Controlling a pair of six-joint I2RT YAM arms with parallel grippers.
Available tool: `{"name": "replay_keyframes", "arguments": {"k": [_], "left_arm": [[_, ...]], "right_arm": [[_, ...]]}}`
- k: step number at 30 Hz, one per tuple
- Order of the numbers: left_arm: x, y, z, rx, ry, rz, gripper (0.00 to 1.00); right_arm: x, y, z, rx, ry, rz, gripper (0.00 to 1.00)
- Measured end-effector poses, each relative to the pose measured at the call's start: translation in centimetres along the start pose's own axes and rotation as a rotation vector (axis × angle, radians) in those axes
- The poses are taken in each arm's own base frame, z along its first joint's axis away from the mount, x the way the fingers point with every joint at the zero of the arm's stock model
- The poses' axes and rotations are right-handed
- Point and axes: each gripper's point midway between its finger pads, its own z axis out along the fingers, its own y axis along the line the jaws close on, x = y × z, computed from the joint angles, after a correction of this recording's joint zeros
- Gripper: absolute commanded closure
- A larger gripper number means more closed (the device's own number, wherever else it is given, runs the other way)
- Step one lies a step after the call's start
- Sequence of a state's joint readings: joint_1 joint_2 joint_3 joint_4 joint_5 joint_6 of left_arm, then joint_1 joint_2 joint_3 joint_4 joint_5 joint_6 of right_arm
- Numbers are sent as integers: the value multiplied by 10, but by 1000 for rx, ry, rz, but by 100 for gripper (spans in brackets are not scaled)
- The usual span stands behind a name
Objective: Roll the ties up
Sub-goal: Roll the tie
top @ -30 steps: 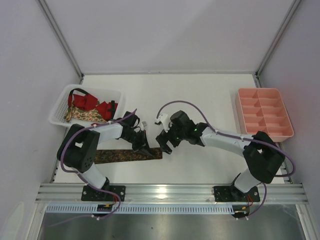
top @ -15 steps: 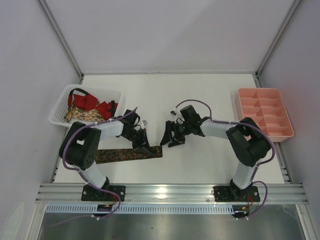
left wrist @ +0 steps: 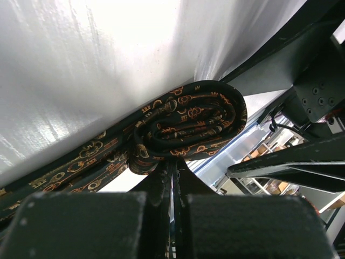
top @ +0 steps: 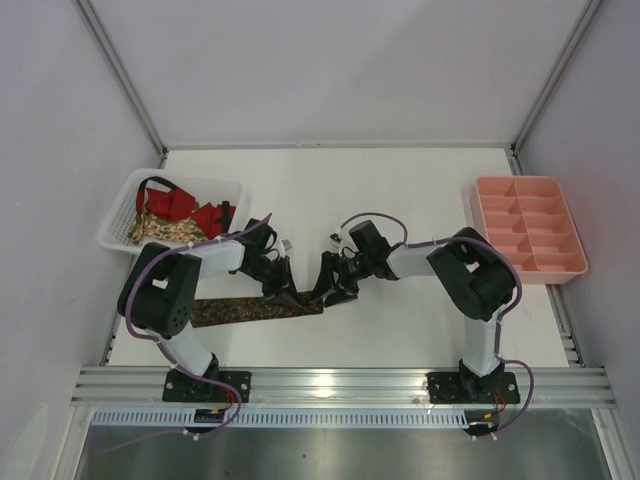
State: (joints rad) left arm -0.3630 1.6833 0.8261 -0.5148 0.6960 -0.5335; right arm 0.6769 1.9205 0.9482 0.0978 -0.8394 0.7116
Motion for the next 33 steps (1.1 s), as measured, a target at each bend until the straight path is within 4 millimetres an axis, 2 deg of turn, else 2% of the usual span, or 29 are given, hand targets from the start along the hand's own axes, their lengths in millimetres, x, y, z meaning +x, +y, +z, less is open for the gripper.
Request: {"name": "replay_keyframes", "arguments": {"k": [9,12,13,15,16,21,22,27,33], "left_arm": [[-1,1,-1,4,-3,4,100],[-2,2,-2,4,-4,2,99],[-2,2,-2,4,-4,2,100],[-2,3,-3,4,-5,2,100],[-2,3,-3,4,-5,3,99],[-2,2,-3,4,-3,3,100],[-2,2,-3,3,-2,2,100],[-12,-6,-7,3,-26,22,99],[-23,-32,-7,25,-44,94,99]], "right_arm": [[-6,3,17,-21,33,2,43],[-9,1,22,-17,36,0,55],[-9,0,23,-16,40,5,62],[-10,-3,24,-8,40,9,67],[-9,-4,24,-3,41,15,75],[-10,-7,19,21,56,43,92],[-10,-8,18,27,60,47,100],[-5,-16,2,73,83,81,100],[2,-28,-24,121,90,102,100]]}}
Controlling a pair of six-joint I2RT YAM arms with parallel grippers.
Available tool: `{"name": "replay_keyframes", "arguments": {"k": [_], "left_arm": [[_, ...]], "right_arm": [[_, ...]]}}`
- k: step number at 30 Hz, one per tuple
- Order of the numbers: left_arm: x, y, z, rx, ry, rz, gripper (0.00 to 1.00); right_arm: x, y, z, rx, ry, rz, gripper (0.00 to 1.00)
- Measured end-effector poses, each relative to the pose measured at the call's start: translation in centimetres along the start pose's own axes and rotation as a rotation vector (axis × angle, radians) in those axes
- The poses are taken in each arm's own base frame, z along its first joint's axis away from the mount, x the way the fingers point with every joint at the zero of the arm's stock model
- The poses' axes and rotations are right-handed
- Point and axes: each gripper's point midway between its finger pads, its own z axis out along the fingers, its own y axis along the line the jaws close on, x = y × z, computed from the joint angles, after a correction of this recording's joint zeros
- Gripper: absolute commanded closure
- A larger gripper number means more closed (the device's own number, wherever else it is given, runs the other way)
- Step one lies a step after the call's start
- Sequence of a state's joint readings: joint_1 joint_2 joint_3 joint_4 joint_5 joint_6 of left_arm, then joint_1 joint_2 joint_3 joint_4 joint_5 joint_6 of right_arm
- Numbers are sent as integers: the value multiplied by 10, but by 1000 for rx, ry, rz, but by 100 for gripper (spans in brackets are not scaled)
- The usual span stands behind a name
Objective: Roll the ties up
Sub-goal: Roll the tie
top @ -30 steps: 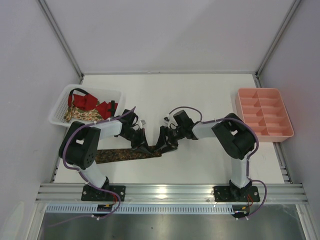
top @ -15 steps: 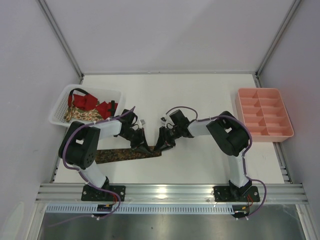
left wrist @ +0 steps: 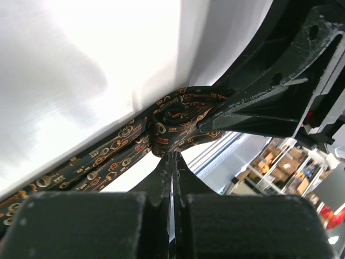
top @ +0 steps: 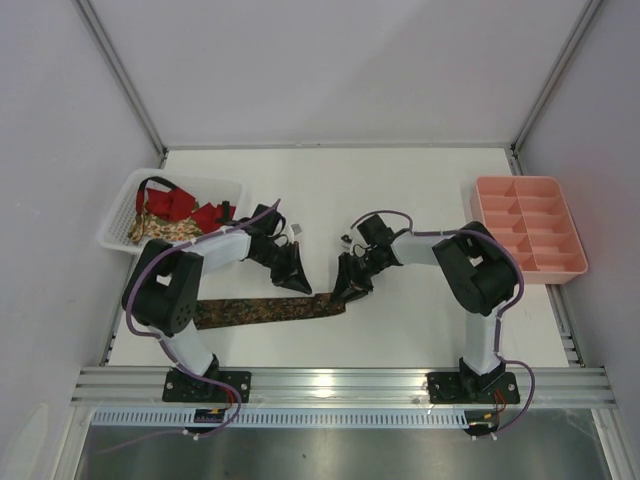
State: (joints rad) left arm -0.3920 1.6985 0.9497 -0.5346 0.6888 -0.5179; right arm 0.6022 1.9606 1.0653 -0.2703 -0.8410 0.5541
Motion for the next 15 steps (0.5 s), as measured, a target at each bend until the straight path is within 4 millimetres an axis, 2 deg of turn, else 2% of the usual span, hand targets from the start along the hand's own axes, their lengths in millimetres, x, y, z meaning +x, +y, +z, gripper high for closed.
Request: {"name": "replay_keyframes", "arguments": {"k": [8,15], "left_arm": [[18,-25,32,12,110,65,99],[25,-23,52,12,172,47,99]], "right_arm": [[16,-21,-22,30,0,43,100],[21,-26,-31,37,-1,37,92]]}}
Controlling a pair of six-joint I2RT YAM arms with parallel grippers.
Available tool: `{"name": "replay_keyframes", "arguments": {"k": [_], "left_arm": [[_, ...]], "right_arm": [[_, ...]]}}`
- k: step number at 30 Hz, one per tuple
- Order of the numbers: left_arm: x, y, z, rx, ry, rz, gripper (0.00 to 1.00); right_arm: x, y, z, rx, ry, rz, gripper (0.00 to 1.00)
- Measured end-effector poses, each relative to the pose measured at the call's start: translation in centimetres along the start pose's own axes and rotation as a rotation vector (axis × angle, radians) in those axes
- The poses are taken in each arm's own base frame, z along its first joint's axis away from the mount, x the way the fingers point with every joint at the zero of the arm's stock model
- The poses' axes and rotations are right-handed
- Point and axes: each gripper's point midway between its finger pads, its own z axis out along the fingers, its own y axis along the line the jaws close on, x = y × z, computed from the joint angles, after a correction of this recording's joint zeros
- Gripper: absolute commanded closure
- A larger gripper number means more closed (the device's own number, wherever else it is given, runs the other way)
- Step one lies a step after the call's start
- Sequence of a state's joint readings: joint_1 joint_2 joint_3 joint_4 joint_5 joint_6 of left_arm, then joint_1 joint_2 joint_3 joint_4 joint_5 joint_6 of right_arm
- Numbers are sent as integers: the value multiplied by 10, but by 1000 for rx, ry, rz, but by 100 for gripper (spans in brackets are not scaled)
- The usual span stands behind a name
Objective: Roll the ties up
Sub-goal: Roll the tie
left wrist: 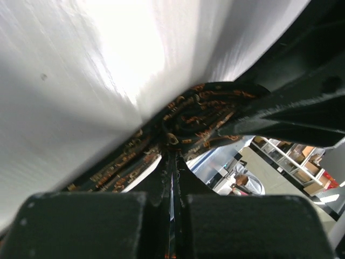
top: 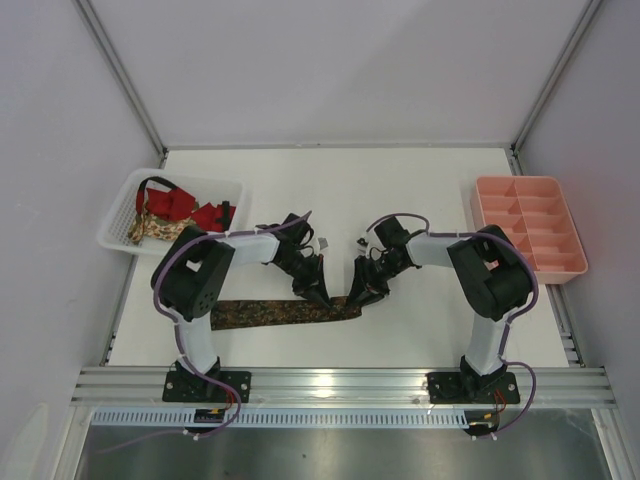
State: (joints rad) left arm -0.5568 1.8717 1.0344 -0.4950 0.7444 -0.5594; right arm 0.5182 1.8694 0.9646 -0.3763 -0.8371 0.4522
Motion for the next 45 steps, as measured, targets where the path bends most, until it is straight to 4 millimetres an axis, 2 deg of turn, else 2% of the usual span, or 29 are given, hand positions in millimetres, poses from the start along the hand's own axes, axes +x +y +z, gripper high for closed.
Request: {"name": "replay_keyframes", "arguments": {"k": [8,17,25,28,35,40,45], "left_arm": [[-2,-1,4,9,4,-24,99],[-11,-23,0,49,-24,19,100],[-10,-18,13,58,-4,0,100],[-10,-19,13,65,-2,-2,99],[-10,-18,14,66,-5,-1,100],[-9,-17,14,65,-4,-2,99],[-9,-17,14,65,-4,-3,99]], "right_arm": [[2,-2,-1,3,8,-14,91],[3,-2,-1,-1,18,-17,87],[2,0,-3,1,20,-16,80],[2,-1,-4,0,21,-10,73],[0,-3,-7,-16,17,22,43],[6,-8,-13,-59,20,83,35],[16,-11,-17,-91,24,129,34]]}}
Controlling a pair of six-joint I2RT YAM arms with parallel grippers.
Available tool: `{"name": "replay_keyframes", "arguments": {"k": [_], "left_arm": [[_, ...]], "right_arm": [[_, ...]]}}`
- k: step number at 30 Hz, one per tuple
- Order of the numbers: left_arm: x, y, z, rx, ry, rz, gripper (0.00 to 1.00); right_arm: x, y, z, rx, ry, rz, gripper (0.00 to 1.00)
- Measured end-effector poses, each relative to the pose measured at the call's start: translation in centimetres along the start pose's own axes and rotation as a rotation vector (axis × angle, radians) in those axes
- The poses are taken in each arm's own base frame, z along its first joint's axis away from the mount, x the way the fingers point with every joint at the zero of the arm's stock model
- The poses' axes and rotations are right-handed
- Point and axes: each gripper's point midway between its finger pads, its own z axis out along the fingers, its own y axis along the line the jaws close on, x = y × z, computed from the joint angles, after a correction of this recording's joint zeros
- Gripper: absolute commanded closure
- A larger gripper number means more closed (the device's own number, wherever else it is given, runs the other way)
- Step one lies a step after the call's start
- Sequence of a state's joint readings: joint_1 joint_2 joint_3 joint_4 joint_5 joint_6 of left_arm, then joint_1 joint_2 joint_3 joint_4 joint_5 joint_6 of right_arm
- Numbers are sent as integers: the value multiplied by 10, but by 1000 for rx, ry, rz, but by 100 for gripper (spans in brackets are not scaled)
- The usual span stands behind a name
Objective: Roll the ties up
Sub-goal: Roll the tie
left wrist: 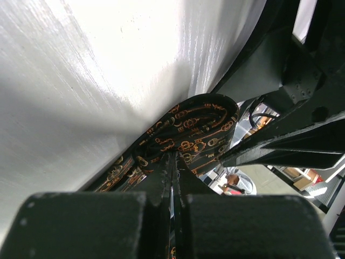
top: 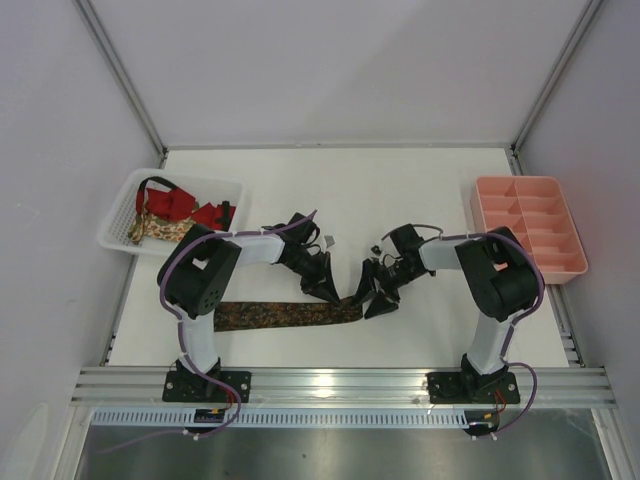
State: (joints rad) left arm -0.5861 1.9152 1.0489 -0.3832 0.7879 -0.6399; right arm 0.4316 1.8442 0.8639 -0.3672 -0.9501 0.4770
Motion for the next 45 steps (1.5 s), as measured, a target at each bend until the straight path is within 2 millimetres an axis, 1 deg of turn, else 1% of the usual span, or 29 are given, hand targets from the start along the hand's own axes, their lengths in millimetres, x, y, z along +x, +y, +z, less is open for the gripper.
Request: {"name": "replay_keyframes", "arguments": {"k": [2,6,9,12,15,18,19,21,22,25,29,34,41,45], "left_arm": [[0,0,0,0,0,0,99],[0,0,0,0,0,0,100],[1,1,0,-1,1,-2,99],[1,1,0,-2,2,-4,99],[2,2,0,-3,3,-12,100],[2,2,0,-3,3,-13,99],[2,2,0,-3,3,-13,100],[3,2,-1,-5,-1,-10,100],[3,1,-2,-7,-3,-8,100],[4,0,-4,-14,-10,-7,100],[5,-1,-6,-15,-11,-4,100],[9,-2,-5,-18,-2,-1,100],[16,-5,0,-21,17,14,100],[18,-5,8,-25,42,17,100]], "right_arm": [[4,0,1,-16,7,10,34],[3,4,5,-27,1,2,34],[3,7,9,-29,2,-1,37],[2,9,14,-28,-1,0,41],[2,9,19,-24,1,6,51],[0,7,22,-17,-1,12,66],[-1,7,22,-16,-4,10,75],[-1,7,23,-14,-5,13,80],[-1,7,23,-14,-6,14,84],[-1,7,23,-8,-8,16,90],[-1,6,22,9,-11,29,93],[2,4,18,42,-17,47,94],[2,6,11,81,-35,50,95],[2,9,5,107,-50,51,97]]}}
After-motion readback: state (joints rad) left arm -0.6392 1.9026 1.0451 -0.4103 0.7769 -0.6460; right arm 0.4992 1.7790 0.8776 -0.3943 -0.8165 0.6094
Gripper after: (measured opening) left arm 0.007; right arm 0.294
